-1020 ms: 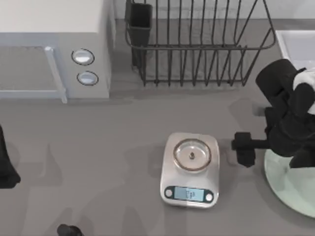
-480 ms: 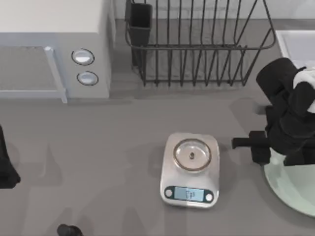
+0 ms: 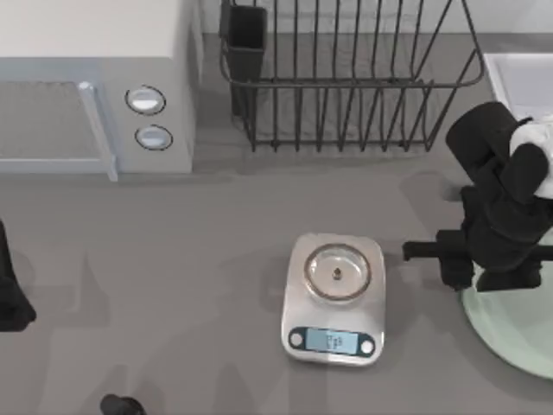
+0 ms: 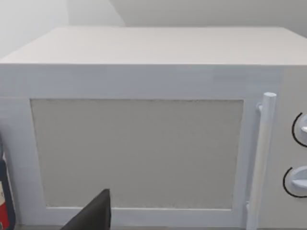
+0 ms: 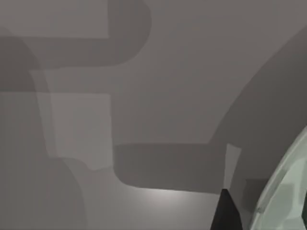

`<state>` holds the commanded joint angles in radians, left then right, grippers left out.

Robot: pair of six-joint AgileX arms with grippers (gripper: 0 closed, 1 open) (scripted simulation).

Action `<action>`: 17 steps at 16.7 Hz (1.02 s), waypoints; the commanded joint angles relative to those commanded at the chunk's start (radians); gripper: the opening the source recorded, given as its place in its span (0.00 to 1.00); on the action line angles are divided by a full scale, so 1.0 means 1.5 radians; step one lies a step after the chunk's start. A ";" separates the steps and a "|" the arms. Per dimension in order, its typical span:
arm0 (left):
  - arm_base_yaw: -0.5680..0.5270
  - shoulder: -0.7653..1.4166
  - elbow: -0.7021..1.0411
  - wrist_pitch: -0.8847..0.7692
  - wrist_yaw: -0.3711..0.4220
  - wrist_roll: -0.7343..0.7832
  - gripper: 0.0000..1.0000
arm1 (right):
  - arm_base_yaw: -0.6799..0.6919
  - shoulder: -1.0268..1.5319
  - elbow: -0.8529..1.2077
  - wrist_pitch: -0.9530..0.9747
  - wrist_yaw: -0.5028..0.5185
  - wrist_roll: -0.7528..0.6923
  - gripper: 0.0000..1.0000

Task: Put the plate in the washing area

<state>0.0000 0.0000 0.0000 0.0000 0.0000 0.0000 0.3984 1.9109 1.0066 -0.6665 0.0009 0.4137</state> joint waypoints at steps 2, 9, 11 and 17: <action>0.000 0.000 0.000 0.000 0.000 0.000 1.00 | -0.009 -0.047 0.021 0.001 0.004 -0.001 0.00; 0.000 0.000 0.000 0.000 0.000 0.000 1.00 | -0.010 -0.039 0.220 -0.202 0.005 0.001 0.00; 0.000 0.000 0.000 0.000 0.000 0.000 1.00 | -0.008 -0.042 0.327 -0.318 0.004 0.000 0.00; 0.000 0.000 0.000 0.000 0.000 0.000 1.00 | -0.013 -0.068 0.602 -0.613 0.003 -0.006 0.00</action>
<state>0.0000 0.0000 0.0000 0.0000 0.0000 0.0000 0.3792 1.8088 1.9093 -1.5867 0.0051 0.4051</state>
